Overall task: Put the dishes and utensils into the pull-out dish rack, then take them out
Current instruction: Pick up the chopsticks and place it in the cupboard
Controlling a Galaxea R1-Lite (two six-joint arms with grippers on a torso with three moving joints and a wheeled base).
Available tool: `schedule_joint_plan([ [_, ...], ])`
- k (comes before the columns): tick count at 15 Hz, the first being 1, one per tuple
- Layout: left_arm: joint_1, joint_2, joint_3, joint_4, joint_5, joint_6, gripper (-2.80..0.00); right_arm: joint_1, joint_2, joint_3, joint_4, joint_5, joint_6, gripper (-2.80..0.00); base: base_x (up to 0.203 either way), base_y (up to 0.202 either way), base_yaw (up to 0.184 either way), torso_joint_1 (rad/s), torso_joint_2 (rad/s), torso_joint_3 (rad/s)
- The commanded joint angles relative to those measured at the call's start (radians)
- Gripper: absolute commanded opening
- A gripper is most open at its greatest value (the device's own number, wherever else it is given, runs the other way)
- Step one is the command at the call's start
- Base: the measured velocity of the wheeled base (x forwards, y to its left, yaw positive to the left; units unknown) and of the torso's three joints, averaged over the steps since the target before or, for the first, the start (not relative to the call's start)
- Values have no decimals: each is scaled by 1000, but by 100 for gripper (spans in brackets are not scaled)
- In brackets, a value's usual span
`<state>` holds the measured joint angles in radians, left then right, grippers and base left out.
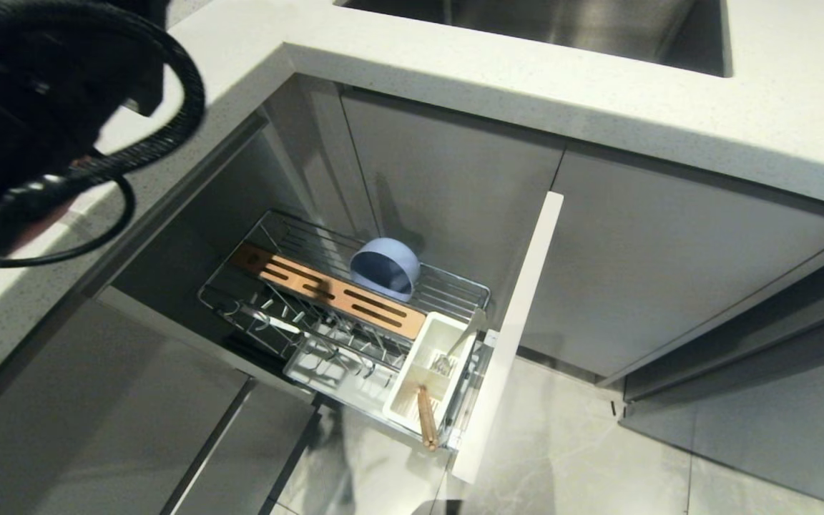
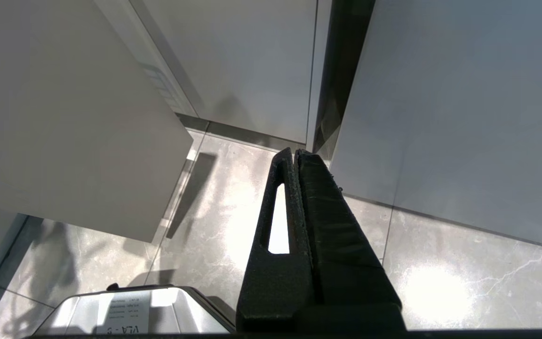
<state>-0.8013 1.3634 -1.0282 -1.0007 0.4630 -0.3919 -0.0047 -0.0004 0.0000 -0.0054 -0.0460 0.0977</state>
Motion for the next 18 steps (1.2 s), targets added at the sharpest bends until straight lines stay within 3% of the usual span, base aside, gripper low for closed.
schedule_joint_plan([
  [1,3,-157,-41,85,-34,-1,-280,0,-4,0,-1,0,1,-280,0,0,0,0,0,0],
  [5,127,-324,-88,302,-174,16,-280,0,-4,0,-1,0,1,-280,0,0,0,0,0,0],
  [6,177,-355,-95,369,-209,61,-280,0,-4,0,-1,0,1,-280,0,0,0,0,0,0],
  [7,223,-369,-102,413,-223,145,-280,0,-4,0,-1,0,1,-280,0,0,0,0,0,0],
  [9,322,-373,-122,455,-206,267,-280,0,-4,0,-1,0,1,-280,0,0,0,0,0,0],
  [11,389,-361,-205,569,-122,308,-280,0,-4,0,-1,0,1,-280,0,0,0,0,0,0],
  [13,437,-345,-323,747,-42,248,-280,0,-4,0,-1,0,1,-280,0,0,0,0,0,0],
  [18,523,-268,-533,1381,112,79,-280,0,-4,0,-1,0,1,-280,0,0,0,0,0,0],
])
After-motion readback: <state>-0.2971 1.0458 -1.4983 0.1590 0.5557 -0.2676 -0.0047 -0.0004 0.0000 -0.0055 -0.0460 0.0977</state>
